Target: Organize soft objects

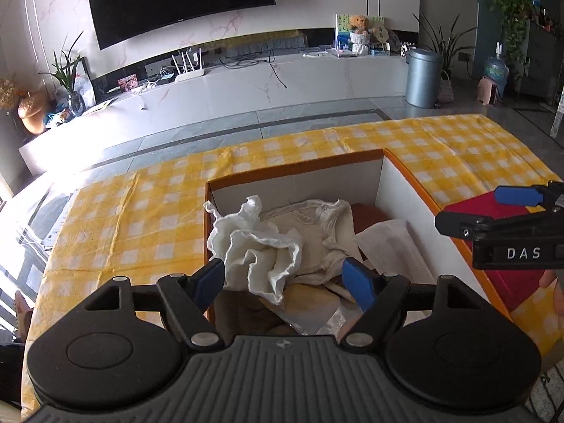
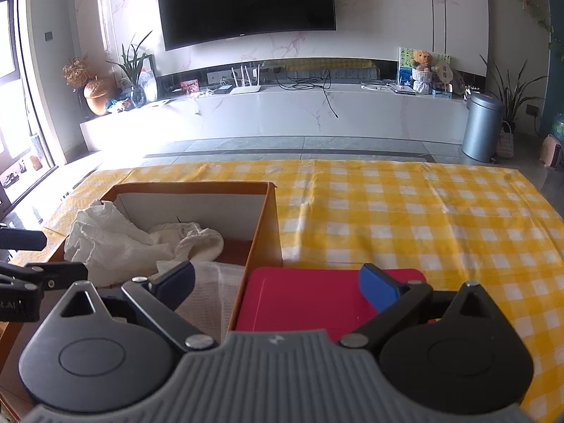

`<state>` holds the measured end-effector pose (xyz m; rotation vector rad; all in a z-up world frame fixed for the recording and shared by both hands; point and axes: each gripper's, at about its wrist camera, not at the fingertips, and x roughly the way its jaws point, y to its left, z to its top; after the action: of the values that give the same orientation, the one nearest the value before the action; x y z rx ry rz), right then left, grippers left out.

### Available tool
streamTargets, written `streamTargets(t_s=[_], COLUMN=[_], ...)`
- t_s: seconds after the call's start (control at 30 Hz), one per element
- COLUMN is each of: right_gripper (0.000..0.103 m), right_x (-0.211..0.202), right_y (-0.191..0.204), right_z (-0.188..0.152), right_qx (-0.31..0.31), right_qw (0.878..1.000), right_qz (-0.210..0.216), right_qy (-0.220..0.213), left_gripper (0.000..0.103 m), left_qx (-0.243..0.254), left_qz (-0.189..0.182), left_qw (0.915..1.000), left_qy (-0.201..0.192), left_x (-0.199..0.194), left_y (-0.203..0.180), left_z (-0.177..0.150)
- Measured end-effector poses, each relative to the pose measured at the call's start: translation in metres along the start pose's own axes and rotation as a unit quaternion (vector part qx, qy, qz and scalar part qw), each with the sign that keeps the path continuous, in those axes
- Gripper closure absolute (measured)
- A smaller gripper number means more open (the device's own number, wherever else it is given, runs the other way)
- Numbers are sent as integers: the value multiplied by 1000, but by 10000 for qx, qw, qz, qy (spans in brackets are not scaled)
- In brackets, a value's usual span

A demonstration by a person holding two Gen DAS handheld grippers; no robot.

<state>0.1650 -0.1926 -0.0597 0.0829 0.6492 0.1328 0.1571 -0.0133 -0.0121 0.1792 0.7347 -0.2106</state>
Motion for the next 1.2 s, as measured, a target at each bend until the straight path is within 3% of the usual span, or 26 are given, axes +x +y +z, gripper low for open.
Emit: streamTargets(t_s=[0.07,0.13,0.2,0.23,0.27,0.33,0.6,0.73,0.83,0.9,1.0,1.03,1.07,1.2], right_gripper=[5,5,5,5,5,5,5,5,5,5,5,5,5,5], right_x=[0,1,1,1,1,0,1,0,-1,-2,-6,-8,-9,-21], right_y=[-2,-4,-3,-3,-2,1,0,0,-2,-3,-5,-6,-7,-9], right_z=[0,1,1,1,1,1,1,1,1,1,2,3,4,8], right_qx=[45,137,155,110,70,2,53,60,89,102,124,136,154,303], right_qw=[10000,9999,9999,9999,9999,10000,9999,9998,9998,9998,9999,9999,9999,9995], right_qz=[-1,18,19,14,12,18,-26,-10,2,22,10,-2,-14,-68], right_qy=[23,49,54,71,87,92,155,164,163,159,94,66,43,-106], left_gripper=[14,18,50,84,96,102,102,102,99,91,60,44,36,25], left_qx=[-47,-302,-711,-866,-973,-909,-134,-218,-387,-412,-379,-373,-350,-162], left_qz=[-22,-81,-174,-178,-190,-285,81,72,111,163,132,132,176,413], left_qw=[9992,9978,9968,9960,9950,9949,9949,9909,9919,9926,9948,9962,9975,9989], left_qy=[-407,-577,-328,-130,134,345,997,1329,1201,1128,933,771,592,-118], left_x=[-2,6,23,34,45,60,84,94,85,75,57,49,41,8], left_y=[0,2,8,11,15,17,1,4,7,8,3,1,-1,-15], left_z=[3,7,11,12,11,7,-4,-8,-9,-8,-2,-1,1,7])
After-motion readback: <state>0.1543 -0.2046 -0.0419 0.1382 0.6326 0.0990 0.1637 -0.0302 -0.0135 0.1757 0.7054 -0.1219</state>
